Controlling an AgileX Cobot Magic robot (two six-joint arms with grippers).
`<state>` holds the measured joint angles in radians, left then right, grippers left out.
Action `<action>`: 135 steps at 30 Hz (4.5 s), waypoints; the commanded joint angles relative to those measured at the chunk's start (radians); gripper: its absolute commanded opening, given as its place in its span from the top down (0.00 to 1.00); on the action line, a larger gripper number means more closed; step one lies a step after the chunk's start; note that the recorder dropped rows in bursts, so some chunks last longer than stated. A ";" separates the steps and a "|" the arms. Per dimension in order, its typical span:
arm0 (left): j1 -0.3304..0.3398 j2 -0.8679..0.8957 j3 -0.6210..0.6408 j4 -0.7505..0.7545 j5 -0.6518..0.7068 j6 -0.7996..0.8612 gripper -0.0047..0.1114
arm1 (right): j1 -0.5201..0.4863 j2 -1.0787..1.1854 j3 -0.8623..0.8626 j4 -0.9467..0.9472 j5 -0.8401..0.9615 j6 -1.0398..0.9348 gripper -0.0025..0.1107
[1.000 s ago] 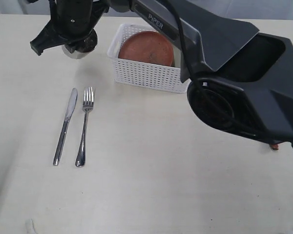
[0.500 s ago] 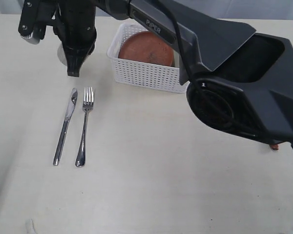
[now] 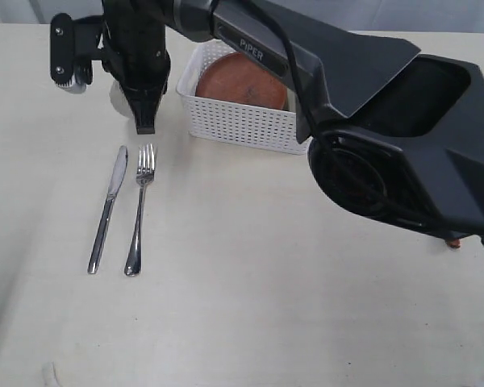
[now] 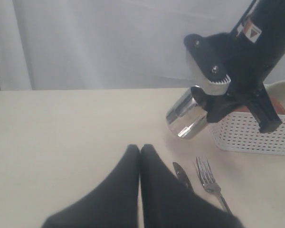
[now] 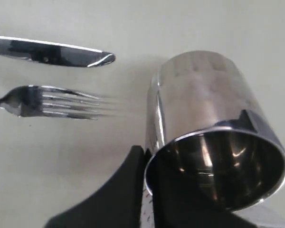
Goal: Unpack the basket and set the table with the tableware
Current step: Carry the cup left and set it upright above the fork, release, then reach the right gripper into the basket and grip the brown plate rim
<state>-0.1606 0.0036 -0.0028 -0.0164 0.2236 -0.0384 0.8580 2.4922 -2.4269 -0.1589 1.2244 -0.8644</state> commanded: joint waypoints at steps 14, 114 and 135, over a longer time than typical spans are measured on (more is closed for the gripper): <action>-0.001 -0.004 0.003 -0.003 -0.011 0.000 0.96 | 0.054 -0.006 0.101 -0.154 -0.003 -0.003 0.98; -0.001 -0.004 0.003 -0.003 -0.011 0.000 0.96 | -0.399 -0.230 0.334 0.182 -0.039 0.745 0.62; -0.001 -0.004 0.003 -0.003 -0.011 0.000 0.96 | -0.391 -0.272 0.334 0.014 -0.057 0.876 0.62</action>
<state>-0.1606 0.0036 -0.0028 -0.0164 0.2236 -0.0384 0.4663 2.2303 -2.0911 -0.2019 1.1800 0.0189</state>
